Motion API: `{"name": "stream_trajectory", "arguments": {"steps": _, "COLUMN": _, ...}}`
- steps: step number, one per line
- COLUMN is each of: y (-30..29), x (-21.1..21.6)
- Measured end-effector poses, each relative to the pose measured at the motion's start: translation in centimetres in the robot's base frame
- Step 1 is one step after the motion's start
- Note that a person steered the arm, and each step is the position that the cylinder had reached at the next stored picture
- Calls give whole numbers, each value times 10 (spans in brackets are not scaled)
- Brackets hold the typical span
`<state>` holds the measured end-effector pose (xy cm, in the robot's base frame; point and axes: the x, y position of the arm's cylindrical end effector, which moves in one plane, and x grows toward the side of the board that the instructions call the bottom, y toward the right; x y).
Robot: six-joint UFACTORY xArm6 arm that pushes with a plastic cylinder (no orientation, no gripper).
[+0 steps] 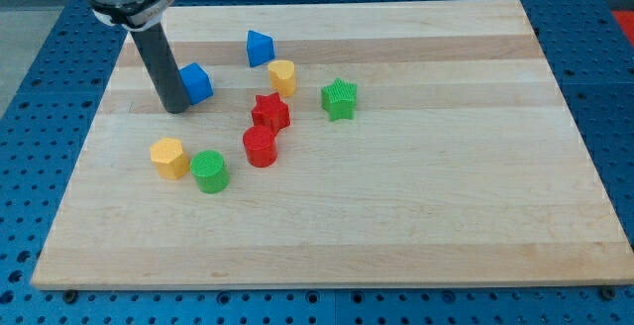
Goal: Move your arm above the blue cube
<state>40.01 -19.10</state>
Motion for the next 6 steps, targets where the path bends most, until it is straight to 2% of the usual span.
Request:
{"name": "stream_trajectory", "arguments": {"steps": 1, "y": 3, "x": 2}}
{"name": "stream_trajectory", "arguments": {"steps": 4, "y": -45, "x": -17}}
{"name": "stream_trajectory", "arguments": {"steps": 6, "y": -28, "x": -96}}
